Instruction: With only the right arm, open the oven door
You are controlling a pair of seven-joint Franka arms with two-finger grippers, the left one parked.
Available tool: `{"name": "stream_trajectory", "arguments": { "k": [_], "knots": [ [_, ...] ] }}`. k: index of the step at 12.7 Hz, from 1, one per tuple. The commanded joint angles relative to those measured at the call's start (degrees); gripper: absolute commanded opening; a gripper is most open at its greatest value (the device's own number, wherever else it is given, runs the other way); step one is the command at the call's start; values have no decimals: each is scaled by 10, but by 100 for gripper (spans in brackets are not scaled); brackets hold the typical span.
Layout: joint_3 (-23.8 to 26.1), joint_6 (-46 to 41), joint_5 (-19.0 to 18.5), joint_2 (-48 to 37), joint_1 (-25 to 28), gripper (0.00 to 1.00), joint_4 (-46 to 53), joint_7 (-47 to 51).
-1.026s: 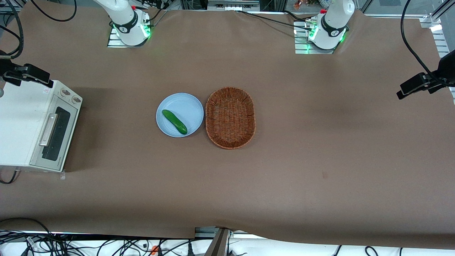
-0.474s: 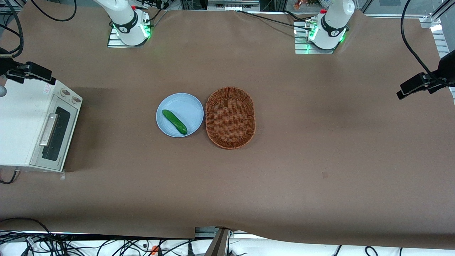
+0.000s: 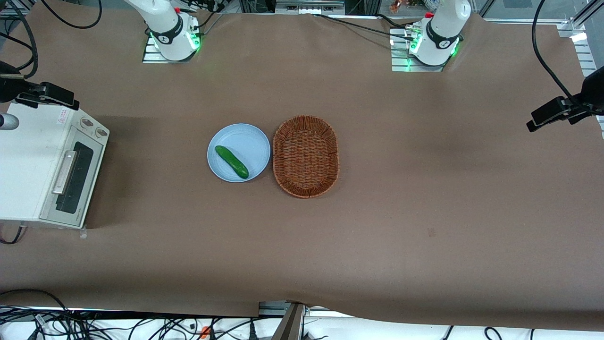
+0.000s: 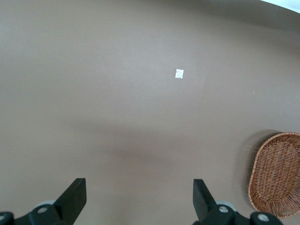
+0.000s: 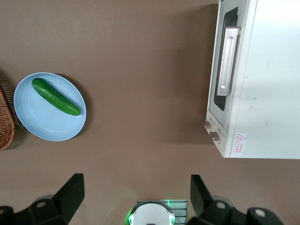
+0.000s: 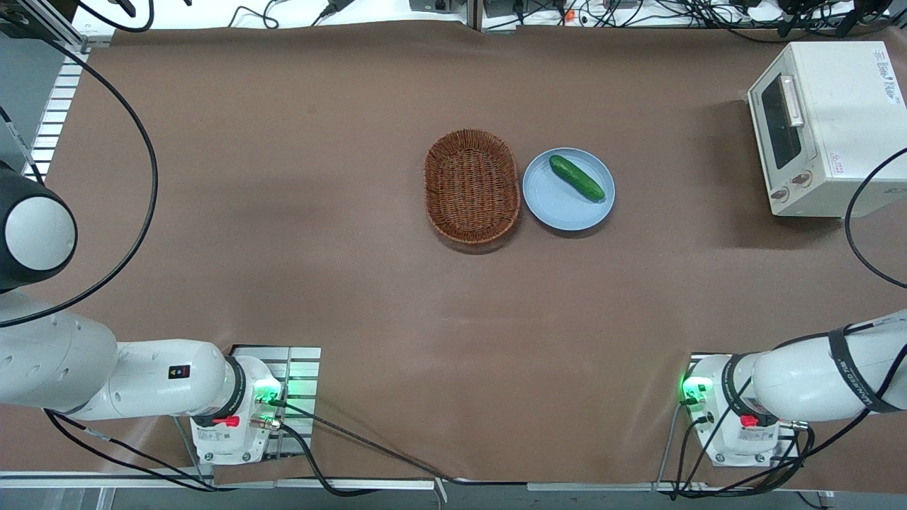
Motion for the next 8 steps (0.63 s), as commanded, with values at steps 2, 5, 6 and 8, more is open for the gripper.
{"name": "stream_trajectory", "arguments": {
  "k": [2,5,6,8],
  "knots": [
    [5,-9,9,-3,-6,100,-3,-1],
    [5,-13,9,5,-6,100,-5,-1],
    [5,-14,9,13,-5,100,-6,-3],
    [6,-13,8,33,-2,99,-10,-1]
  ]
}}
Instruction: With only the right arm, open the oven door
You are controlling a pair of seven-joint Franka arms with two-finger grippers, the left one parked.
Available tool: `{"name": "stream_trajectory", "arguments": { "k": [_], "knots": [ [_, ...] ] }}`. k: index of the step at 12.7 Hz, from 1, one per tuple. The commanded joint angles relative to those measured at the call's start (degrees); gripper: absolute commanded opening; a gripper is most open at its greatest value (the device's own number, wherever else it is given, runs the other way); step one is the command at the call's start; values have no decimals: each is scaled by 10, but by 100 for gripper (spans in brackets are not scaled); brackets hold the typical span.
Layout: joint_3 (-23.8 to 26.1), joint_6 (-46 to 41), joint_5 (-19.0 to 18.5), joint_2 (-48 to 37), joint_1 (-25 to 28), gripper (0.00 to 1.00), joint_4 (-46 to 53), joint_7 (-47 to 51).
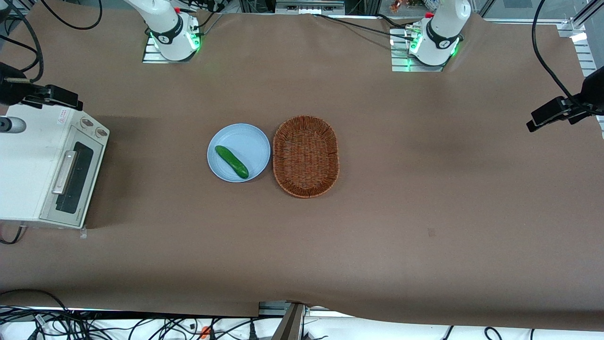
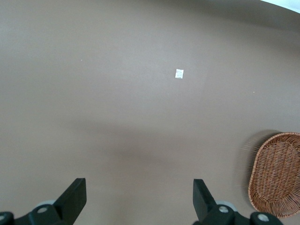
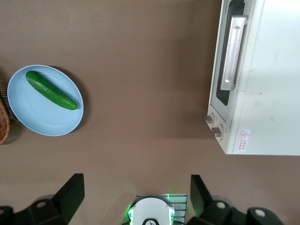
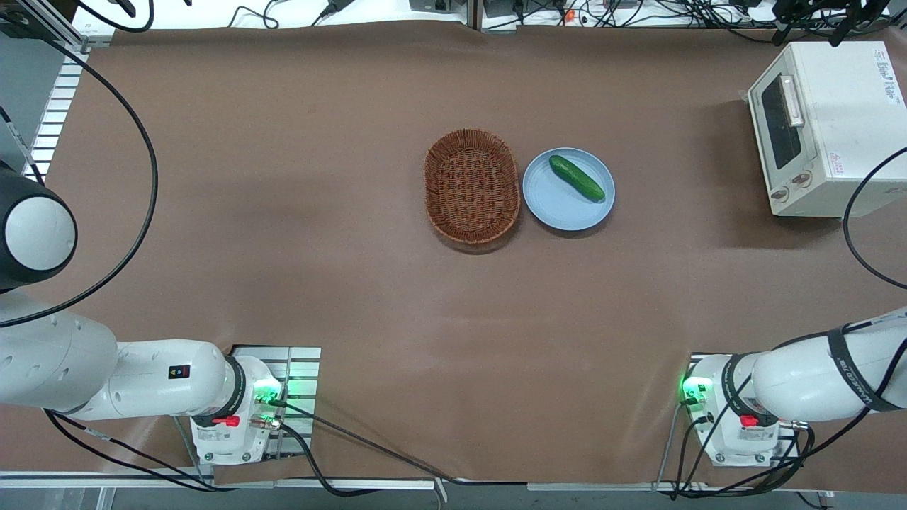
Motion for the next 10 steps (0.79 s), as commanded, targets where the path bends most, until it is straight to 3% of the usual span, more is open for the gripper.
{"name": "stream_trajectory", "arguments": {
  "k": [1,4,6,10],
  "knots": [
    [6,-4,8,35,-2,90,-4,-3],
    [7,18,-4,79,9,53,-9,-16],
    [7,34,-50,113,18,30,-10,-77],
    [7,116,-106,131,18,0,-60,-156]
  ]
}}
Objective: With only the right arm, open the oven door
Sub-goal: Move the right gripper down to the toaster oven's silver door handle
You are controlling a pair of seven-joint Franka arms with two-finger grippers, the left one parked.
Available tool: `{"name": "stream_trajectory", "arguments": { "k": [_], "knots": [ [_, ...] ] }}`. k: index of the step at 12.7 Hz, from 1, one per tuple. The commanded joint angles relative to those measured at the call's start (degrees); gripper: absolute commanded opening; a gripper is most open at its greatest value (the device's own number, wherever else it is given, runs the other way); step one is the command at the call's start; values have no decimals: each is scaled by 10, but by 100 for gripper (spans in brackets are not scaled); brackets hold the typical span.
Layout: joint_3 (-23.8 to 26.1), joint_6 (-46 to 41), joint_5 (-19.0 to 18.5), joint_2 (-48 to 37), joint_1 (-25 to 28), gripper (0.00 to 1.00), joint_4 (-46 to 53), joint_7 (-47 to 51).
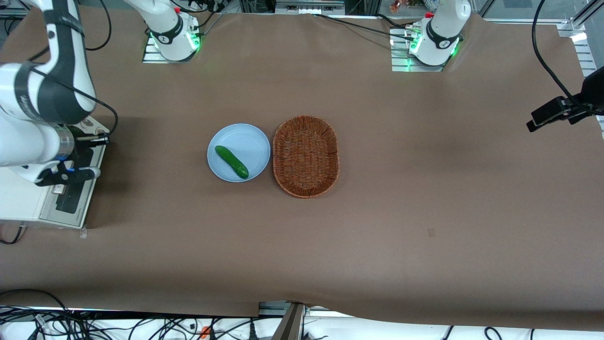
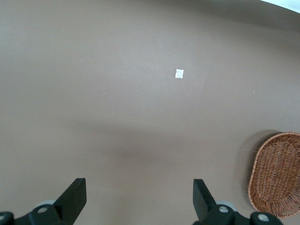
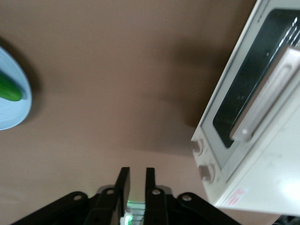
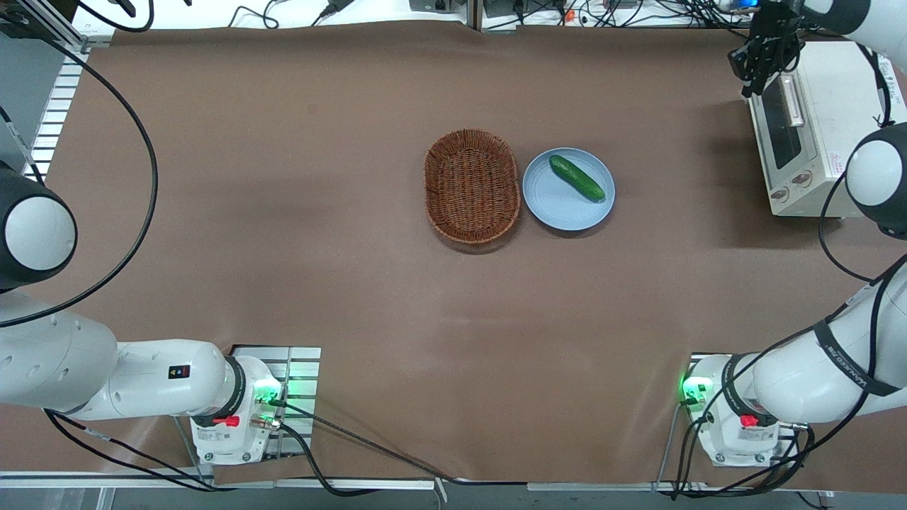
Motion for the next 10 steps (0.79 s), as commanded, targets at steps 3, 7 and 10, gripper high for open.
{"name": "stream_trajectory", "arguments": {
  "k": [3,7,10],
  "knots": [
    [-2,71,-79,-6,-6,0,-59,-117],
    [-2,107,-136,13,-36,0,-60,-185],
    [-2,130,-156,25,-55,0,-60,-218]
  ]
}}
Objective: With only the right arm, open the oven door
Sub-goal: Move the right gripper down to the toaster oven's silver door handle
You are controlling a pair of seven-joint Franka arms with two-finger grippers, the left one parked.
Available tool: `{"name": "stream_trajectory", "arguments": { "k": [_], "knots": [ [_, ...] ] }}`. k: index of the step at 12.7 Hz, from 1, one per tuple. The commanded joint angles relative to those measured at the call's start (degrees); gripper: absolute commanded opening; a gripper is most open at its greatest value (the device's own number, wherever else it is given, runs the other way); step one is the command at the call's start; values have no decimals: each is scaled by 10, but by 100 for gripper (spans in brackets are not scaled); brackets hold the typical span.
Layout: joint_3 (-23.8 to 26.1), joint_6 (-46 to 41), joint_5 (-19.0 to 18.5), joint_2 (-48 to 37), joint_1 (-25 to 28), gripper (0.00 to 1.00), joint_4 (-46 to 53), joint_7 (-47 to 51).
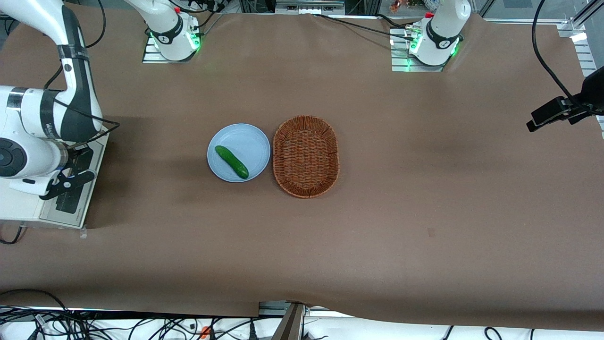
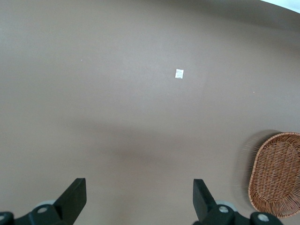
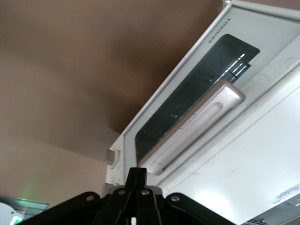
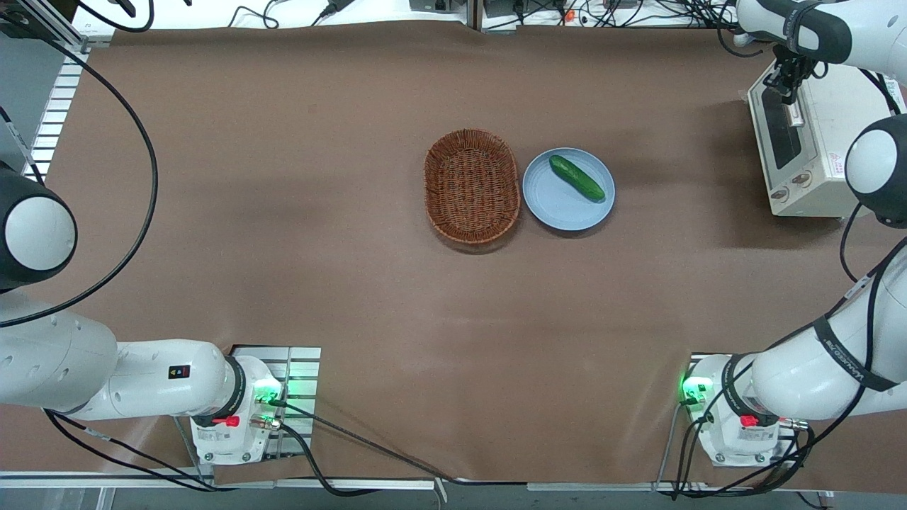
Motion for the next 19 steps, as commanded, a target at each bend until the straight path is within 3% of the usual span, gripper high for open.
{"name": "stream_trajectory", "arguments": {
  "k": [1,13,17,19],
  "knots": [
    [3,21,-18,6,-16,0,-6,-43],
    [-6,80,-23,8,-25,0,-37,-78],
    [-4,83,-10,14,-25,0,-37,-71],
    [-4,90,14,15,-25,0,-36,-70]
  ]
}}
